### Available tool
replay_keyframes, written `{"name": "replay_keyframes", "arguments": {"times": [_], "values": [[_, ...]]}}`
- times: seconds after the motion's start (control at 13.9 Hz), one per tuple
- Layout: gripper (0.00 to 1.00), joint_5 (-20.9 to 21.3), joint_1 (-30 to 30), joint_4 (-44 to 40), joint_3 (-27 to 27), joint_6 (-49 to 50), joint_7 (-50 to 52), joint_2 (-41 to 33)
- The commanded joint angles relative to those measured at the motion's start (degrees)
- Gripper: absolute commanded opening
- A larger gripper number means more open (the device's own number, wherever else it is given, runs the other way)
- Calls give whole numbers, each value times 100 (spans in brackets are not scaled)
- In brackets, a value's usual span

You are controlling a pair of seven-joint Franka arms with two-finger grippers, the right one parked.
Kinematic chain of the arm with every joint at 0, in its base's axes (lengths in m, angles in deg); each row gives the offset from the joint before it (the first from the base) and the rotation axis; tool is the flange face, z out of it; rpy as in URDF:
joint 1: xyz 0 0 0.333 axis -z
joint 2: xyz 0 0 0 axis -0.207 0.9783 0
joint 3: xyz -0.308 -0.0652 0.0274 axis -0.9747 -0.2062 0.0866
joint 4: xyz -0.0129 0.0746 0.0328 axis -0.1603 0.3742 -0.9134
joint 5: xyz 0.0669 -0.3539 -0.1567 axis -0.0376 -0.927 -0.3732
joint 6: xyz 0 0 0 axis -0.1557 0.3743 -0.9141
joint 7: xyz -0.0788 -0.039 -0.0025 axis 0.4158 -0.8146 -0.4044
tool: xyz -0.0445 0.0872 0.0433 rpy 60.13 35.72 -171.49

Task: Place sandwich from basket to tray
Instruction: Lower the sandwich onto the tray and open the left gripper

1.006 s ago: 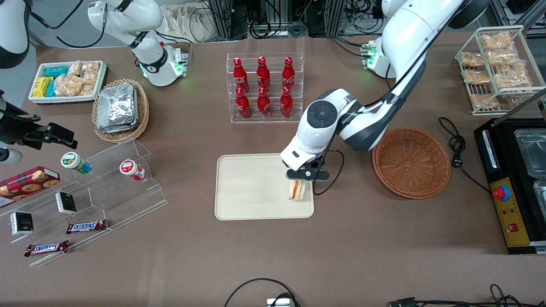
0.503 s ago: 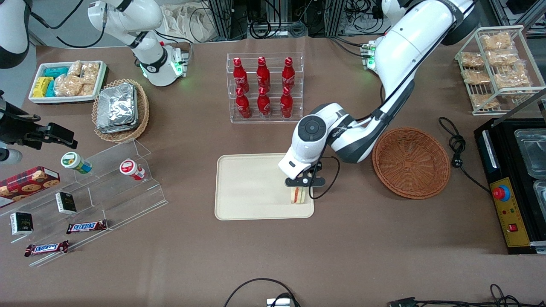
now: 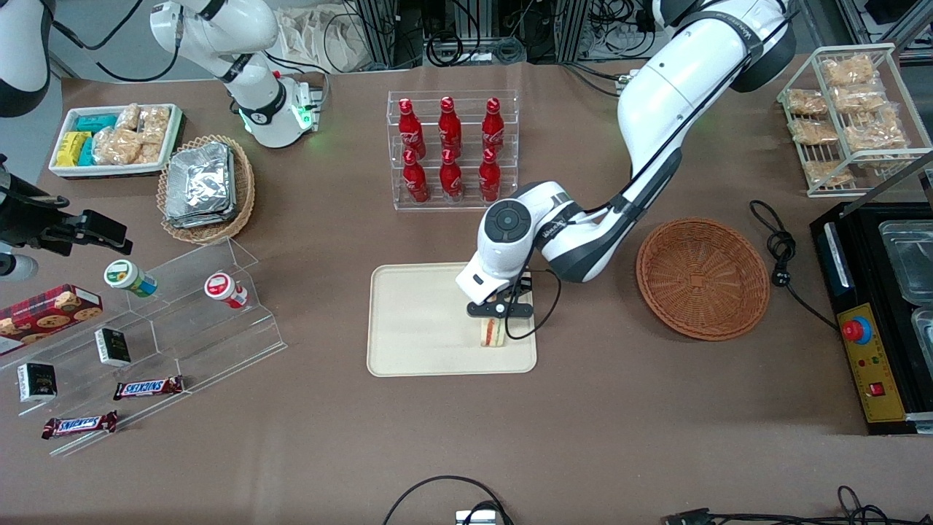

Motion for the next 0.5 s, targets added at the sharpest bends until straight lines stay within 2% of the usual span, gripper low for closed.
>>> {"name": "replay_keyframes", "arguments": {"times": [0.0,0.43], "values": [[43,126,102,-173,62,139,33,104],[57,135,102,-146,62,157,51,174]]}}
